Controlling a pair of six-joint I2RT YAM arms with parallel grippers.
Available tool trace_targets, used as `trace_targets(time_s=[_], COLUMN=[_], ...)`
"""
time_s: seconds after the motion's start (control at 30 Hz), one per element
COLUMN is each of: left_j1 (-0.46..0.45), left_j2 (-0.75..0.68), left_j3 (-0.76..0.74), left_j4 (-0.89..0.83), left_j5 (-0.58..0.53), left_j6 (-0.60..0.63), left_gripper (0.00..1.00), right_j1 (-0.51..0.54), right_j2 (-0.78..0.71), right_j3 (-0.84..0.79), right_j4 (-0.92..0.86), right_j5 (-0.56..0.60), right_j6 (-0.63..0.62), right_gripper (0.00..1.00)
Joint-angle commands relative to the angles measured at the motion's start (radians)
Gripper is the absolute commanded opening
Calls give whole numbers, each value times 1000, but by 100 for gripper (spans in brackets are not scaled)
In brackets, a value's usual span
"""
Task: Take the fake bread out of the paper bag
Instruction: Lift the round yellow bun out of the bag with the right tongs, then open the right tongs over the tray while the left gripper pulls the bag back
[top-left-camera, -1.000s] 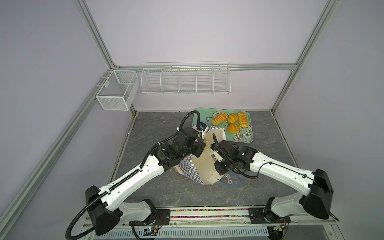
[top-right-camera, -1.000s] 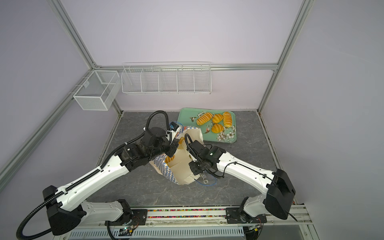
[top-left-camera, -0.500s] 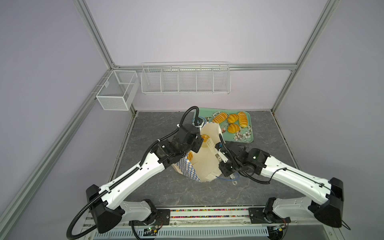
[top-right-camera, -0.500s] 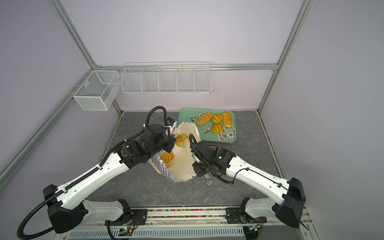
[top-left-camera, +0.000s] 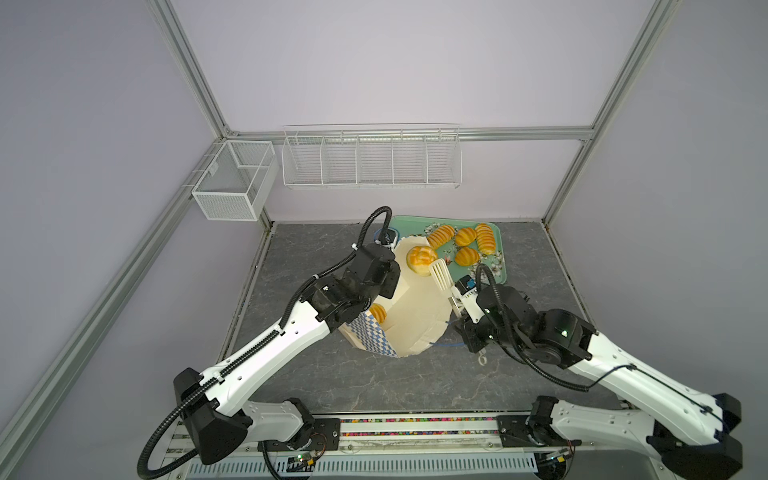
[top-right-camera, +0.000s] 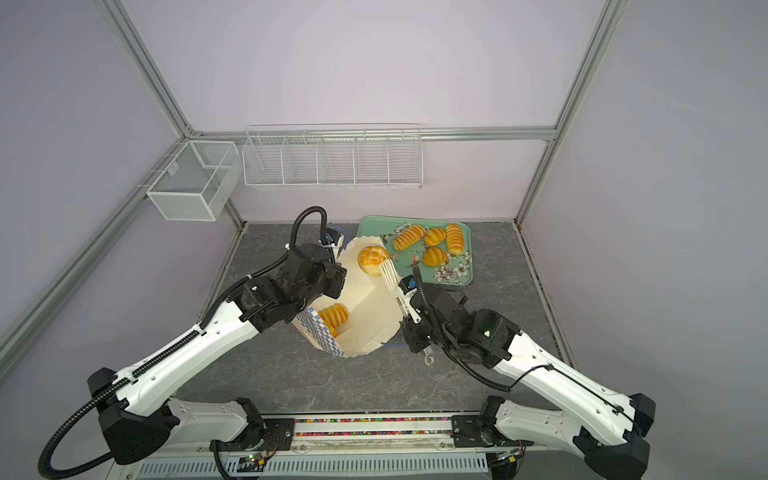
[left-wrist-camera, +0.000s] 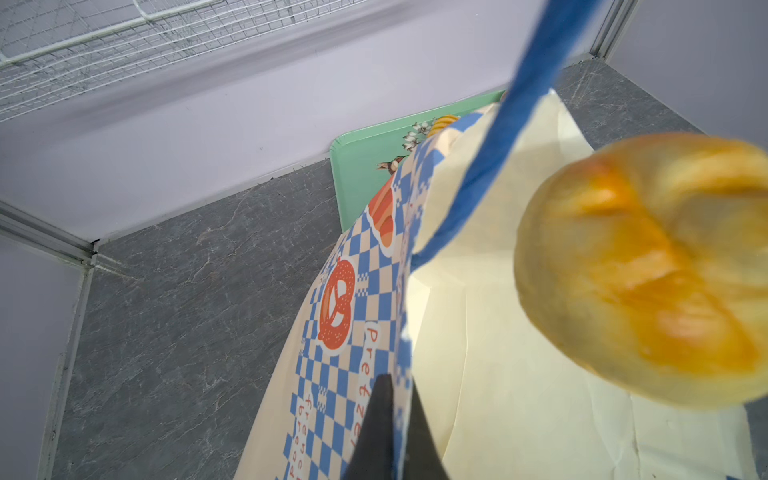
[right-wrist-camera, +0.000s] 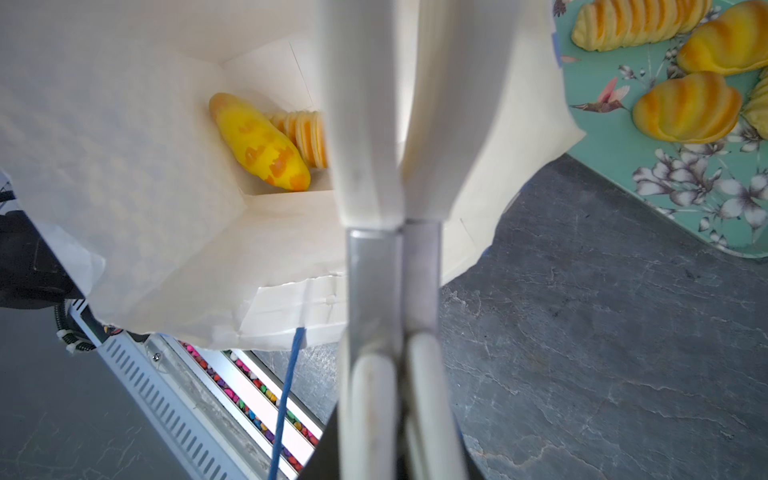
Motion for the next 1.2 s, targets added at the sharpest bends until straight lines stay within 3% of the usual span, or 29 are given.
trace_targets(time_s=[0.0,0.23,0.6,1.17], left_j1=[5,5,5,6], left_j2=[-19,-30,-34,-14], left_j3=[16,-3,-32,-17], left_j4=[-23,-14,23,-42], left_j5=[-7,11,106,26], left_j6=[-28,-24,10,12], left_gripper=[0,0,0,0], right_j1=[3,-1,-35,-113], right_j2=[-36,-53,66,105], right_j3=[-8,-9,-14,119], right_j4=[105,215,479,568], right_j5=[53,69,23,73], right_j6=[-10,-18,-60,-131], right_gripper=[7,7,7,7])
